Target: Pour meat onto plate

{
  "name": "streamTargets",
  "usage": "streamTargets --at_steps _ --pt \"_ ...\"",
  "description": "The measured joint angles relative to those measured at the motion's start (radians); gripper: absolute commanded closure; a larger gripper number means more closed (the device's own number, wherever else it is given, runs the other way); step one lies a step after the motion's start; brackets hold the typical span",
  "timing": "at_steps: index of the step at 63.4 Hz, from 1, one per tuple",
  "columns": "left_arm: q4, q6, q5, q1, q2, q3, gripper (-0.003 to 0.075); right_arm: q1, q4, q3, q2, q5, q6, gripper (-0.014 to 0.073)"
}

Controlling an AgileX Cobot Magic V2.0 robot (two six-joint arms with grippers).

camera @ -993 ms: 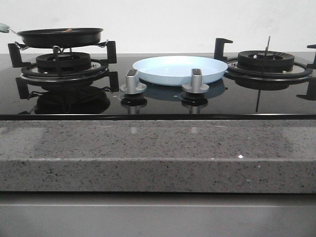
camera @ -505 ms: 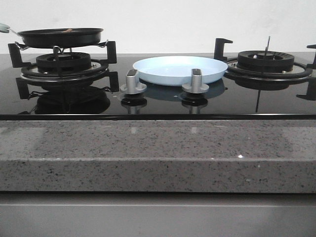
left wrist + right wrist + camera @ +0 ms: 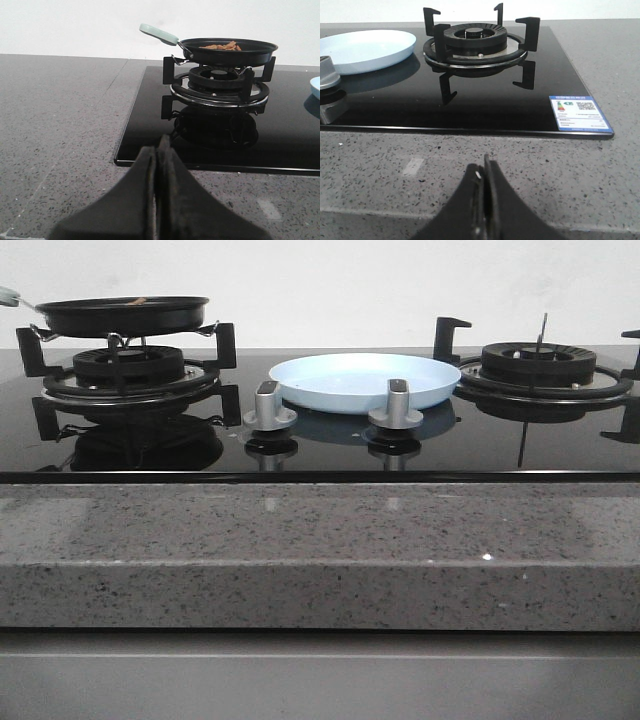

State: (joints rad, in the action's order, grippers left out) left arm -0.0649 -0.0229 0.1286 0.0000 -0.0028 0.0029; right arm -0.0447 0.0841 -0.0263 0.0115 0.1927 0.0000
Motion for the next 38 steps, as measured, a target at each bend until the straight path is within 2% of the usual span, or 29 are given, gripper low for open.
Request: streamTargets --at_steps 38 --pt "-0.036 0.0 -0.034 0.0 0.0 -0.002 0.0741 0.0 0.0 0.0 0.0 -0.017 0.0 0.0654"
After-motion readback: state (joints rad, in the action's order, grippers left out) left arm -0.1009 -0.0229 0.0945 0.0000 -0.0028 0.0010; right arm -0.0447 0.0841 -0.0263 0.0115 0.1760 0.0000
